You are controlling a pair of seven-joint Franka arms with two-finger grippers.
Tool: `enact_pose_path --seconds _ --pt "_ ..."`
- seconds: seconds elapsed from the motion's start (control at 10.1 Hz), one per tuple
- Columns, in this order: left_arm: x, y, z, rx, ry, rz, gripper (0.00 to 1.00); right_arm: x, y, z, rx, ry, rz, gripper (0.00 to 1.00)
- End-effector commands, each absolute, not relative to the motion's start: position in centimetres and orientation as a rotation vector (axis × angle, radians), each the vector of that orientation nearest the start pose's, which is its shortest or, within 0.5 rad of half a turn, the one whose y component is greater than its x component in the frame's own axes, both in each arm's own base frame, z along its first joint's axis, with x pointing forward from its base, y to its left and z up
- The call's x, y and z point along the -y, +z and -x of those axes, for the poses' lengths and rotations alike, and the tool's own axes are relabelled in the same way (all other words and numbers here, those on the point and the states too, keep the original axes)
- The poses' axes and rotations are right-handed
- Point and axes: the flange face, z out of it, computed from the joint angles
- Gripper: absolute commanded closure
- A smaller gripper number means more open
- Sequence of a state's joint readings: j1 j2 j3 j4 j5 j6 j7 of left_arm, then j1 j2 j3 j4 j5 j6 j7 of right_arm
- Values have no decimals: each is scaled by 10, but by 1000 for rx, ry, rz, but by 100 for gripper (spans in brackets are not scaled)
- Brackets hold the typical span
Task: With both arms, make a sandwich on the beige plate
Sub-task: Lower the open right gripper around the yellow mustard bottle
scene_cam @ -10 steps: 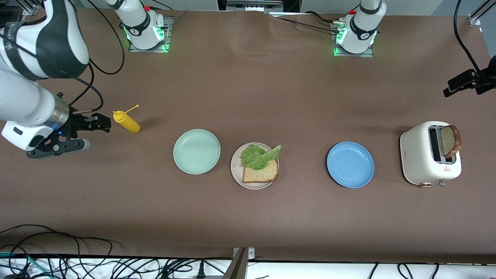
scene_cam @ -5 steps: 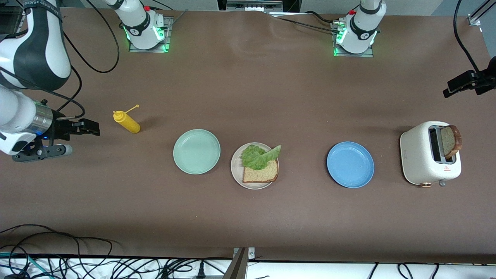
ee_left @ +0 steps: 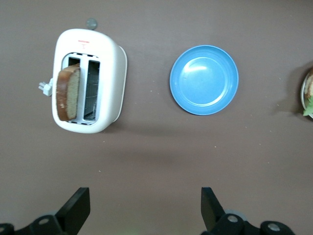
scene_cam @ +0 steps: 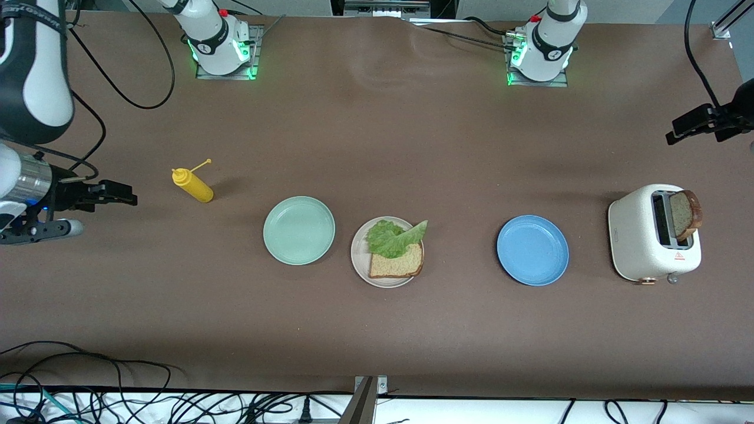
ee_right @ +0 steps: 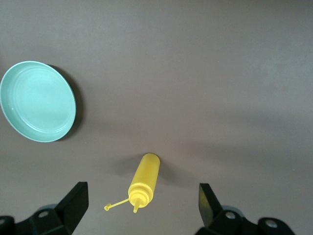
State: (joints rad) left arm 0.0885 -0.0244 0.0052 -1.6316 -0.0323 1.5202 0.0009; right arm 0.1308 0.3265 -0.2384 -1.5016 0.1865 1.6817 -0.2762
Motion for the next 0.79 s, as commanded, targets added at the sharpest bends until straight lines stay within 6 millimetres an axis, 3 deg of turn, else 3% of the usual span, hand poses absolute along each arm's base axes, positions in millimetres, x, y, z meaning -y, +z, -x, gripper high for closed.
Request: enact_pose_path --seconds 0.0,0.1,0.49,0.69 --pt "-30 615 -532 192 146 3121 0 60 462 -622 257 128 2854 0" --pt "-34 616 -531 226 144 3120 0 65 452 -616 328 87 2802 0" --pt "-32 615 -531 221 146 3117 0 78 402 -559 571 -147 2639 0" --pt "-32 615 -531 223 148 3117 0 103 370 -534 798 -291 2527 0"
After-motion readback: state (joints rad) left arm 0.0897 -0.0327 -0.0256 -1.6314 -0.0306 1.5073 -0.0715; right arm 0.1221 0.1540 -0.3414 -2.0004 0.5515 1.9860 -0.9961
